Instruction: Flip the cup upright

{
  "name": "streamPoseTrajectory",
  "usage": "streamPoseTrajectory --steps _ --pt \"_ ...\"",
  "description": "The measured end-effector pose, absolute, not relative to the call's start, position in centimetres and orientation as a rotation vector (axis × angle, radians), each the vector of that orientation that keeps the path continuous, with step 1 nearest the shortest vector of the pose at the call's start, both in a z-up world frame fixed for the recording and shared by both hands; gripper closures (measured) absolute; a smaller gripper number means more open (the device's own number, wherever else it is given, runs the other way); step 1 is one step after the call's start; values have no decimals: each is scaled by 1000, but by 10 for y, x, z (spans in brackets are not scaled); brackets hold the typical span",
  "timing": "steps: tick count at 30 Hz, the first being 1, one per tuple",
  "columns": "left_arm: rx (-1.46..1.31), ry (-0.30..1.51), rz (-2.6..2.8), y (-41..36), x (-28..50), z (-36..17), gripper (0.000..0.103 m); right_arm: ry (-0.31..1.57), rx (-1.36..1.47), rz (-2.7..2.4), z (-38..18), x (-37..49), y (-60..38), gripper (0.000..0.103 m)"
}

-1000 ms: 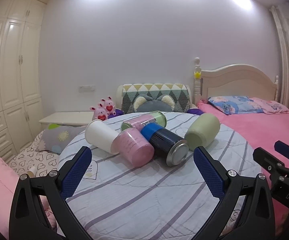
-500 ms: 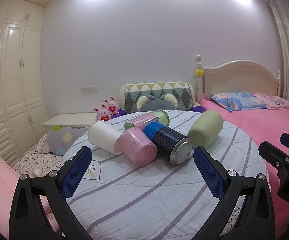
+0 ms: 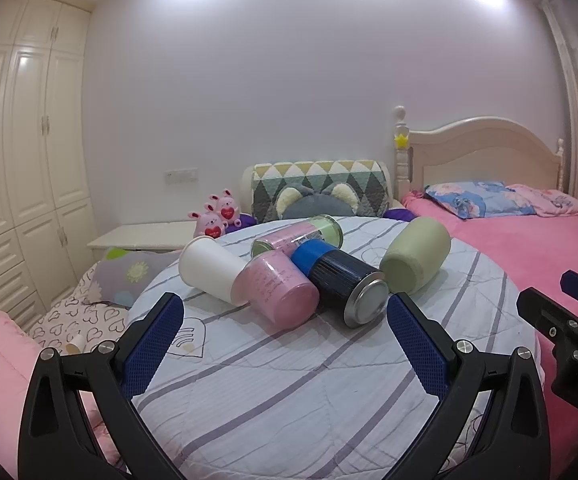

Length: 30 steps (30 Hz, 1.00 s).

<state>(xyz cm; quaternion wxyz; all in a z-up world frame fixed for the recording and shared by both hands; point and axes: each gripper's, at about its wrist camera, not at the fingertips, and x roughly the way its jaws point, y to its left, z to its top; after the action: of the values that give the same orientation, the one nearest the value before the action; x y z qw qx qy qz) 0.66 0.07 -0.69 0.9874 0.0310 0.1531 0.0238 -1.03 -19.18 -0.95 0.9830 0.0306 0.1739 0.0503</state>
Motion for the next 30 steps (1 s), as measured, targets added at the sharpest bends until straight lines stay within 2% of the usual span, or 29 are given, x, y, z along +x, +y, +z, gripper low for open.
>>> streamPoseTrajectory --steps 14,30 --pt "64 374 57 9 25 -7 0 427 39 135 -8 12 -182 22" --pt "-25 504 123 61 86 10 0 623 -70 331 19 114 -118 22"
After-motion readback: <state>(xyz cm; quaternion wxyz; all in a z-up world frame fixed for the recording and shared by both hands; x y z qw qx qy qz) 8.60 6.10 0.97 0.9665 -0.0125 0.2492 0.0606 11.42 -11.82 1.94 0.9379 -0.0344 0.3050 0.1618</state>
